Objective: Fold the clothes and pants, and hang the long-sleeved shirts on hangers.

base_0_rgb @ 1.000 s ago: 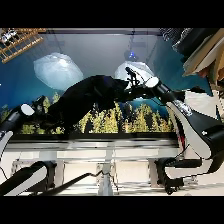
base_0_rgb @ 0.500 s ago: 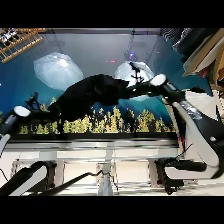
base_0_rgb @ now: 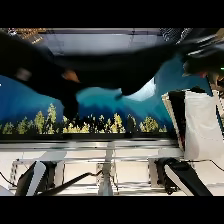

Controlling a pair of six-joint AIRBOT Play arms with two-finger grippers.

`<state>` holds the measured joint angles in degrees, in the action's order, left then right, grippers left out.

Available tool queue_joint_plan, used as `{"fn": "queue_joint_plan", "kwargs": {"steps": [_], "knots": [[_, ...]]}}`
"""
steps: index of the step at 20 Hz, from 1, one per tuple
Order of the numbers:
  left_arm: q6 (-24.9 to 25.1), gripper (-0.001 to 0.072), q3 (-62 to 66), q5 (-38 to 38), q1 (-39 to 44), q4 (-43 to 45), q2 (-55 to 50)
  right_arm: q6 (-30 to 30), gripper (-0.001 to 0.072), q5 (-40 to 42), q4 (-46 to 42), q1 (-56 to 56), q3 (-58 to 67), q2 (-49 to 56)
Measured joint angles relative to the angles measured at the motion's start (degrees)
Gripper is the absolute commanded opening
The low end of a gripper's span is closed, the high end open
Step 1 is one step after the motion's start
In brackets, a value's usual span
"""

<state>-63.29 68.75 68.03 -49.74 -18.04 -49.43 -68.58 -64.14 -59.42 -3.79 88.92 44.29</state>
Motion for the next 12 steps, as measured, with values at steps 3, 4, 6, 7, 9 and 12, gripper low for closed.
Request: {"fn": "queue_joint_plan", "kwargs": {"steps": [3,4,6,7,9,12], "knots": [[3.06,0.0004,6.12,1.53,-7.5,-26.14,0.46,-0.26,0.0013,1.88,-1.05,0.37,9.99,-5.01],[3.89,0.0004,7.32,1.7,-8.57,-30.77,0.46,-0.42,0.0013,2.47,-1.14,0.44,12.28,-5.66],[5.05,0.0004,8.74,2.73,-8.37,-30.88,-0.04,-1.18,0.0013,2.36,-1.99,0.5,15.04,-5.49],[5.46,0.0005,9.16,2.8,-7.17,-27.41,-0.83,-2.01,0.0014,1.64,-2.78,0.55,15.67,-4.46],[5.7,0.0005,9.68,2.86,-3.34,-17.18,-3.61,-3.63,0.0015,-0.7,-4.44,0.57,15.65,-0.33],[5.88,0.0005,10.01,2.58,4.98,1.01,-11.13,-4.92,0.0016,-2.89,-5.99,0.57,12.92,9.92]]}}
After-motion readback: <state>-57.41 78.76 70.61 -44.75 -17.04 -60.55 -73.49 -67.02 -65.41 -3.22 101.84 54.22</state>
